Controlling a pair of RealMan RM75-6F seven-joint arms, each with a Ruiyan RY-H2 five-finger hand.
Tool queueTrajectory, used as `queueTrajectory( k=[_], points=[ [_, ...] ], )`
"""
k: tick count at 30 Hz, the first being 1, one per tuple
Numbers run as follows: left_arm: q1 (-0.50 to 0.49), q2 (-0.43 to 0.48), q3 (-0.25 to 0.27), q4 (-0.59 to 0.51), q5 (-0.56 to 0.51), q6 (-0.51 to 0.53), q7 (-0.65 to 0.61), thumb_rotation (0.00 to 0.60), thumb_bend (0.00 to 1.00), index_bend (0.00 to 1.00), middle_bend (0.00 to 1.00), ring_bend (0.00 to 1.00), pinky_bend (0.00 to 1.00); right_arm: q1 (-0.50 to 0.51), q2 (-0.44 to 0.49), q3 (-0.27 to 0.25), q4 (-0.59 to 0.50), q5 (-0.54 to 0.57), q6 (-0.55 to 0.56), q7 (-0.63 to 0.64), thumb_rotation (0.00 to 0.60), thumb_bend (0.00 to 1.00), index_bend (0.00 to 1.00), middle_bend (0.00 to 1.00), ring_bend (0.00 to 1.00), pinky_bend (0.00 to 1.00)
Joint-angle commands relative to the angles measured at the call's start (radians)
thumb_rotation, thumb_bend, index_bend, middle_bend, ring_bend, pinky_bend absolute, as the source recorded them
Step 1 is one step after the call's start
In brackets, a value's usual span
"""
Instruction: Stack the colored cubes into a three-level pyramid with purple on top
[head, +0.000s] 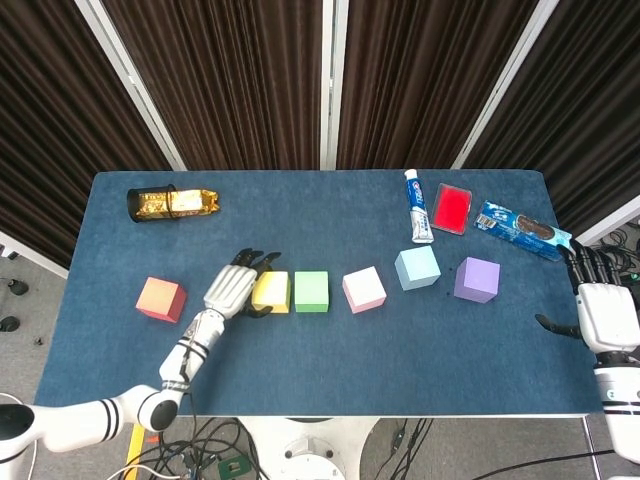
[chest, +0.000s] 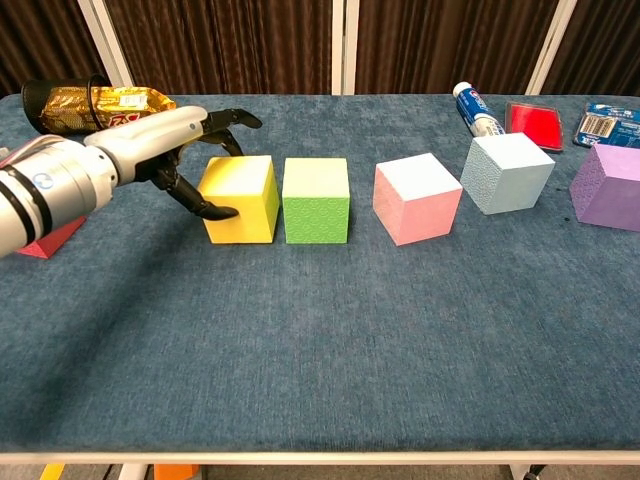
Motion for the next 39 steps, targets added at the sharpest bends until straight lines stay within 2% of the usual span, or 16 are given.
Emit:
queueTrajectory(
  k=[1,16,39],
  points=[
    [-0.002,-0.004,-0.001,0.005,0.002,0.004,-0.004,0.6,0.29,0.09,0.53,0.08,0.07,0.0,0.0,0.0,0.002,0.001,-0.001,0.003,0.6,0.03,0.0,0.0,0.0,0.0],
    [-0.018,-0.03,-0.002,0.041,0.001,-0.001,-0.023,0.6,0.29,0.09,0.52,0.09,0.07,-0.002,-0.003,-0.002,0.012,0.007,-0.008,0.009,0.6,0.03,0.0,0.0,0.0,0.0],
    [-0.028,-0.029,0.001,0.02,-0.027,-0.007,-0.003,0.6,0.29,0.09,0.51,0.09,0.07,-0.001,-0.014,-0.008,0.028,0.007,-0.02,0.016,0.6,0.03,0.0,0.0,0.0,0.0]
  ],
)
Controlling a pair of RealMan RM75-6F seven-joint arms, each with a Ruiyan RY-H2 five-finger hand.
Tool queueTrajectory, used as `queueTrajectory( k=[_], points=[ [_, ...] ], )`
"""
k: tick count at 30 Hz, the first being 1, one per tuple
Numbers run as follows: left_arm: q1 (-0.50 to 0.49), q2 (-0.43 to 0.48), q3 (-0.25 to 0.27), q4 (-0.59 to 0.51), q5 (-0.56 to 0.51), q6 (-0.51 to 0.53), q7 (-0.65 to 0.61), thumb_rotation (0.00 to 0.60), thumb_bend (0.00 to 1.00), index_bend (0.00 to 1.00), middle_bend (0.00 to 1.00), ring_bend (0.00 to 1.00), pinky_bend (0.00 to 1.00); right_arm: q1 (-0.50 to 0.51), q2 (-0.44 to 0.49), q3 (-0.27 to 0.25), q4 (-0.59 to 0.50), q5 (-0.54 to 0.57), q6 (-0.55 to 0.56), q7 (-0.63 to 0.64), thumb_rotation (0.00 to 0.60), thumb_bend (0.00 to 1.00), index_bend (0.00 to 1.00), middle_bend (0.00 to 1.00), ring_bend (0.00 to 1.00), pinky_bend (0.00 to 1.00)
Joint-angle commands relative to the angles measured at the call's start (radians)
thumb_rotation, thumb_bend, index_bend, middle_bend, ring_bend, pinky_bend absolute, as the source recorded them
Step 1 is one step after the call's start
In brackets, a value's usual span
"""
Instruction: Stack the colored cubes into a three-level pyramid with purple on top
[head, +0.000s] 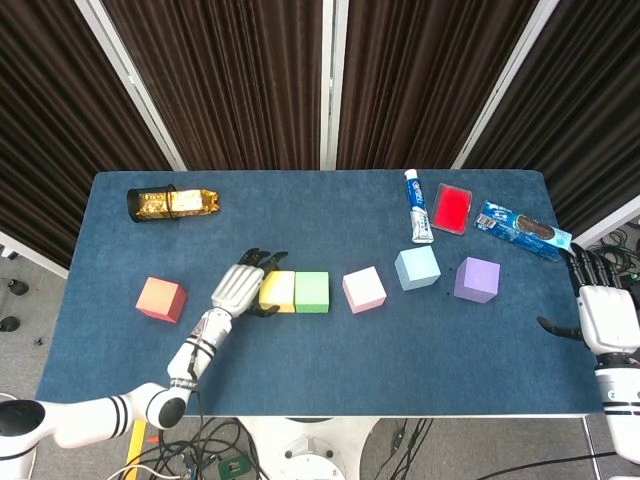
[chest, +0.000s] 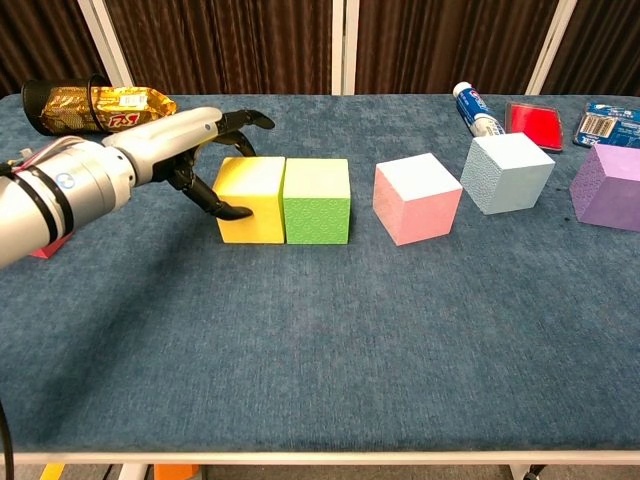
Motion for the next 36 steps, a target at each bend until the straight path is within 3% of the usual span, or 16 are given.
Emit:
queueTrajectory(
  k=[1,6,25,29,36],
  points=[
    [0.001,-0.001,0.003,0.002,0.001,0.0,-0.002,0.6,0.28,0.09,0.5,0.09,0.07,0.001,-0.001,-0.001,0.001,-0.001,-0.002,-0.001,0.6,0.03,0.0,0.0,0.0,0.0],
    [0.002,-0.005,0.006,0.008,0.013,0.008,-0.011,0.6,0.27,0.09,0.45,0.09,0.07,0.004,-0.003,0.0,-0.002,0.0,-0.006,-0.003,0.6,0.03,0.0,0.0,0.0,0.0],
    [-0.005,0.001,0.002,-0.019,-0.033,-0.011,0.017,0.6,0.22,0.09,0.14,0.1,0.07,0.005,-0.005,-0.002,0.002,0.003,-0.012,-0.004,0.6,0.03,0.0,0.0,0.0,0.0],
    [-0.004,-0.002,0.004,-0.021,-0.027,-0.005,0.014,0.6,0.21,0.08,0.07,0.07,0.07,0.003,-0.005,-0.002,0.005,0.004,-0.011,0.002,0.6,0.03,0.0,0.0,0.0,0.0],
    [0.008,0.035,0.013,-0.069,-0.023,0.008,0.031,0.6,0.2,0.08,0.05,0.03,0.07,0.004,-0.001,0.0,0.002,0.001,-0.008,0.002,0.6,0.03,0.0,0.0,0.0,0.0]
  ],
)
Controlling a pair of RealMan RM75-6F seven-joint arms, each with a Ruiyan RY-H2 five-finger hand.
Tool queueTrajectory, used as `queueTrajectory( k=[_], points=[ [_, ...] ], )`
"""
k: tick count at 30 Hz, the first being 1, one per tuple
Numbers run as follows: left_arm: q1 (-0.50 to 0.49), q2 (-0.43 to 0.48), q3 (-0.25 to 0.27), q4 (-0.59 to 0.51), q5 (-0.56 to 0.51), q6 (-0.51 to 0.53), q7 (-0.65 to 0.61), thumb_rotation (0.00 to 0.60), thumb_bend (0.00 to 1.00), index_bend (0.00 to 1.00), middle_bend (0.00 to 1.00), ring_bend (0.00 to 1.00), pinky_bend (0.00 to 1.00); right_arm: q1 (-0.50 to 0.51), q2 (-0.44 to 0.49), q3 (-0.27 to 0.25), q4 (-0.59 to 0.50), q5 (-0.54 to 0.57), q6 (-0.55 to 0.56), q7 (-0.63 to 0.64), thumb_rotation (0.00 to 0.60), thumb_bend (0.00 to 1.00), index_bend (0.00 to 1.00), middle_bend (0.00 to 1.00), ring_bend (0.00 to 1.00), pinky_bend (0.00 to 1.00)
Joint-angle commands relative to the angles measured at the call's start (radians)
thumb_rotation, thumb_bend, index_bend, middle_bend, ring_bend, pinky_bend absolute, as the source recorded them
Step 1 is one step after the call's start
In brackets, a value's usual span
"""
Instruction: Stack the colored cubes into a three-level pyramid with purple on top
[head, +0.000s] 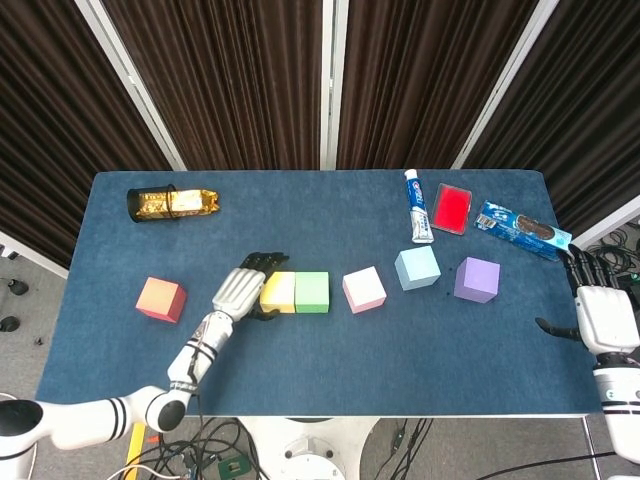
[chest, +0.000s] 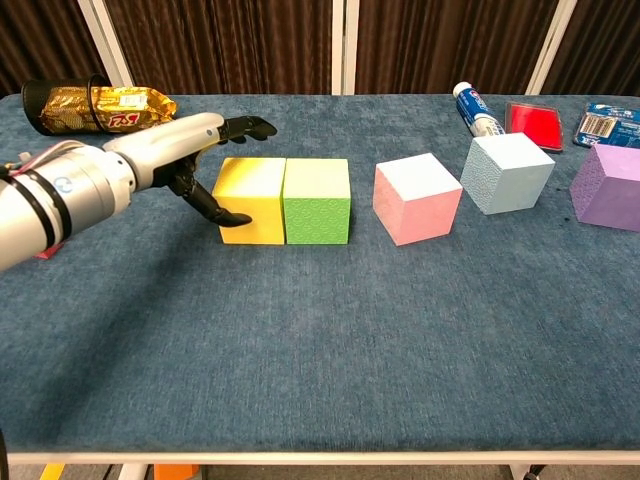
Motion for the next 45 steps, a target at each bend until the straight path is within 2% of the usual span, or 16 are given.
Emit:
queueTrajectory(
  k=[1,8,13,17,22,27,33,35,39,45],
  points=[
    [0.009,0.022,0.007,-0.028,-0.002,0.009,0.015,0.6,0.2,0.08,0.05,0.02,0.07,0.001,0.0,0.0,-0.001,0.0,-0.001,-0.002,0.6,0.03,0.0,0.0,0.0,0.0],
    [0.057,0.108,0.043,-0.116,0.0,0.058,0.06,0.6,0.2,0.08,0.05,0.0,0.06,0.031,0.015,-0.007,-0.032,-0.03,-0.04,-0.021,0.6,0.03,0.0,0.0,0.0,0.0],
    [0.154,0.223,0.091,-0.222,0.024,0.173,0.075,0.6,0.2,0.08,0.05,0.0,0.06,0.114,0.059,-0.01,-0.09,-0.092,-0.144,-0.058,0.6,0.02,0.0,0.0,0.0,0.0],
    [0.232,0.302,0.12,-0.254,0.063,0.286,0.083,0.6,0.2,0.08,0.05,0.0,0.06,0.203,0.066,-0.008,-0.119,-0.132,-0.259,-0.049,0.6,0.0,0.0,0.0,0.0,0.0],
    [0.32,0.408,0.172,-0.239,0.16,0.391,0.03,0.6,0.2,0.08,0.05,0.0,0.06,0.314,0.02,0.003,-0.107,-0.158,-0.375,-0.076,0.6,0.0,0.0,0.02,0.0,0.0],
    [0.399,0.477,0.213,-0.231,0.213,0.454,-0.047,0.6,0.18,0.08,0.05,0.0,0.06,0.418,-0.06,0.003,-0.073,-0.133,-0.513,-0.092,0.6,0.0,0.0,0.03,0.0,0.0],
    [0.454,0.476,0.23,-0.202,0.226,0.478,-0.09,0.6,0.18,0.08,0.05,0.0,0.06,0.486,-0.174,-0.003,0.012,-0.087,-0.578,-0.153,0.6,0.0,0.0,0.04,0.0,0.0],
    [0.47,0.471,0.233,-0.186,0.232,0.487,-0.11,0.6,0.18,0.08,0.06,0.0,0.06,0.499,-0.211,0.002,0.039,-0.081,-0.569,-0.166,0.6,0.0,0.0,0.02,0.0,0.0],
    [0.509,0.449,0.232,-0.142,0.24,0.521,-0.137,0.6,0.18,0.08,0.06,0.0,0.06,0.519,-0.289,0.008,0.105,-0.107,-0.528,-0.137,0.6,0.0,0.0,0.01,0.0,0.0],
    [0.538,0.445,0.227,-0.111,0.25,0.528,-0.17,0.6,0.18,0.08,0.06,0.0,0.06,0.566,-0.35,0.003,0.177,-0.115,-0.555,-0.101,0.6,0.0,0.0,0.04,0.0,0.0]
  ],
)
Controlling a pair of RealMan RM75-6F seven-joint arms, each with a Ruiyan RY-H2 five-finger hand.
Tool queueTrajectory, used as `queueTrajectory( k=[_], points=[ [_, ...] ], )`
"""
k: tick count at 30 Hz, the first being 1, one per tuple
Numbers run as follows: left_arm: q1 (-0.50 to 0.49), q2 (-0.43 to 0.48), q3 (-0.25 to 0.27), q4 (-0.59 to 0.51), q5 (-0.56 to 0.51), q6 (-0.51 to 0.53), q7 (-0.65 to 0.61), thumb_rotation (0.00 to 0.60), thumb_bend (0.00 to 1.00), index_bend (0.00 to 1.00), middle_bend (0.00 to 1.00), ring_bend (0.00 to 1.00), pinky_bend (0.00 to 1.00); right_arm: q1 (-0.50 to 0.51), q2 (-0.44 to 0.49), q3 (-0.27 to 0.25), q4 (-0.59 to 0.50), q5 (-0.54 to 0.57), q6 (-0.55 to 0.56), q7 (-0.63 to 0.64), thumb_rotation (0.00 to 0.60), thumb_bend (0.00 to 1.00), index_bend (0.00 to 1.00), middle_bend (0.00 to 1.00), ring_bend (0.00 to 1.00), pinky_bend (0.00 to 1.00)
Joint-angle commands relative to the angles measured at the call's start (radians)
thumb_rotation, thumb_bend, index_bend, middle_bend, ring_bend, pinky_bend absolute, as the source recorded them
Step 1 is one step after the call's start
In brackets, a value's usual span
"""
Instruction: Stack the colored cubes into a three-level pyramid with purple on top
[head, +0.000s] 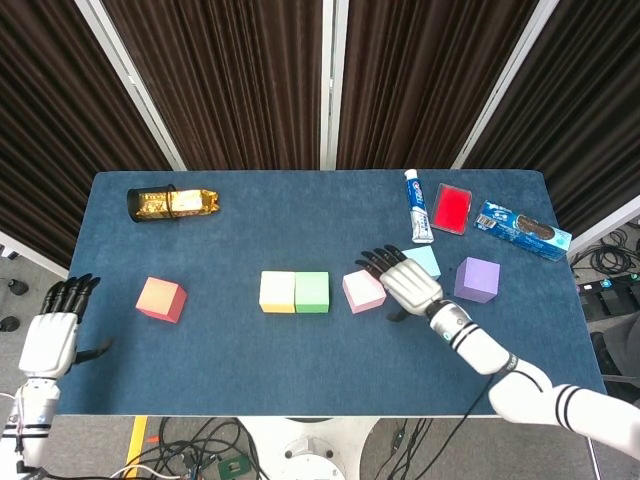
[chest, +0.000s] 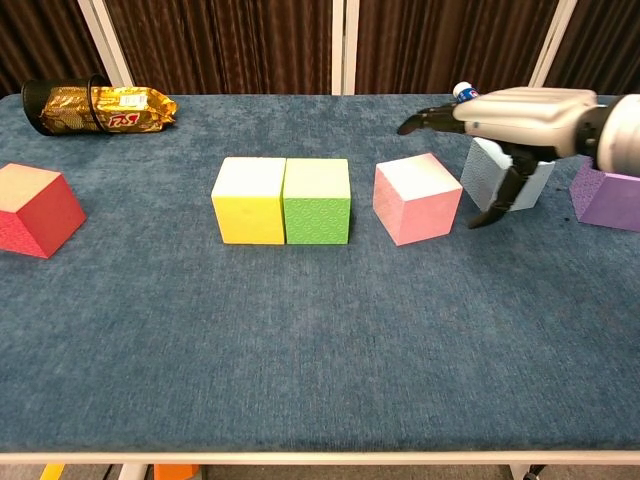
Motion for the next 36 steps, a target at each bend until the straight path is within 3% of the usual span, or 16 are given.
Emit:
queueTrajectory(
  k=[1,7,13,18,36],
  points=[
    [0.007,0.002,-0.003,0.003,0.008,0.001,-0.014,0.6,0.18,0.08,0.06,0.0,0.06,0.024,-0.032,-0.001,0.033,0.0,-0.014,0.017,0.6,0.0,0.0,0.05,0.0,0.0],
    [0.02,0.012,-0.012,-0.003,0.023,0.0,-0.023,0.6,0.18,0.08,0.06,0.0,0.06,0.056,-0.086,-0.01,0.073,0.022,-0.039,-0.007,0.6,0.03,0.0,0.24,0.0,0.0],
    [0.025,0.013,-0.02,0.002,0.023,-0.022,-0.041,0.6,0.18,0.08,0.06,0.0,0.06,0.044,-0.12,0.004,0.084,0.065,0.026,-0.075,0.6,0.09,0.0,0.46,0.0,0.0],
    [0.029,0.015,-0.028,0.005,0.019,-0.043,-0.073,0.6,0.18,0.08,0.06,0.0,0.06,0.032,-0.137,0.028,0.065,0.128,0.08,-0.158,0.6,0.1,0.0,0.61,0.07,0.0],
    [0.052,0.025,-0.036,0.02,0.045,-0.052,-0.116,0.6,0.18,0.08,0.06,0.0,0.06,0.085,-0.194,0.057,-0.015,0.373,0.068,-0.35,0.6,0.1,0.0,0.63,0.08,0.0]
  ],
)
